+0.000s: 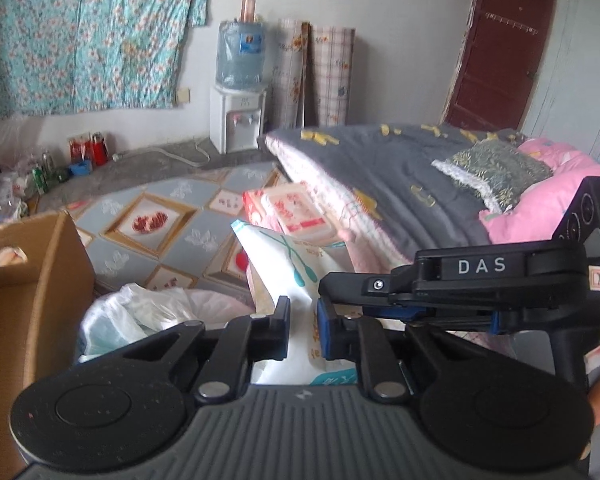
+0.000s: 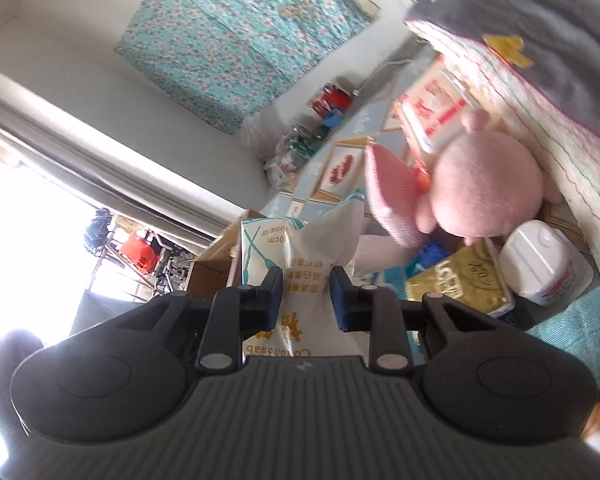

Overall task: Organize soft objects
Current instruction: 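Lift the white packet and carry it over the cardboard box with the left gripper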

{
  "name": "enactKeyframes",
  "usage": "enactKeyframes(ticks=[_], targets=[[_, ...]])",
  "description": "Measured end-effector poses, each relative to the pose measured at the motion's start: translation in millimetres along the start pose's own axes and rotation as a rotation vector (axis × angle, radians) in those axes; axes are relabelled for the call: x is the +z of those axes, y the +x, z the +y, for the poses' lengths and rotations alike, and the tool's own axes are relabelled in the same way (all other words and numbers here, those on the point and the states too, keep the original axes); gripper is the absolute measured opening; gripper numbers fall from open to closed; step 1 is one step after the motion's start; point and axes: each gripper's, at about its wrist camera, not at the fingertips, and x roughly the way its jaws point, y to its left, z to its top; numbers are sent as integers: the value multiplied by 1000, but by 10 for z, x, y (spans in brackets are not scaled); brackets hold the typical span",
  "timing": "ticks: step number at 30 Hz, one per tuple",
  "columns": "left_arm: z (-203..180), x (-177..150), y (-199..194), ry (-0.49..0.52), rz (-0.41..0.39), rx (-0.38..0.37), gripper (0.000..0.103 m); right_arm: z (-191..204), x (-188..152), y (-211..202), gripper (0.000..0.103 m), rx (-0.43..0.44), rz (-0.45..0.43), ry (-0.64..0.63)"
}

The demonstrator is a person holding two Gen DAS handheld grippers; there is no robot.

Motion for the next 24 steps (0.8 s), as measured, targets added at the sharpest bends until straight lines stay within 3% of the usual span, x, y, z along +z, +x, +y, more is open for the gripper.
enactKeyframes(ticks=[6,11,19,24], targets=[[65,3,-626,37,-117,68,13,691,-94,-12,25,73,1,-107],[400,11,-1020,-3,-168,169,12,1245,-180,330,25,154,68,-149],[1392,-25,-1385,-160,-174,329,12,2062,-425,1296,25,244,237,-193],[2054,-15,-1144,-236,-101,364,12,2210,-508,1964,25,200,310,-193]])
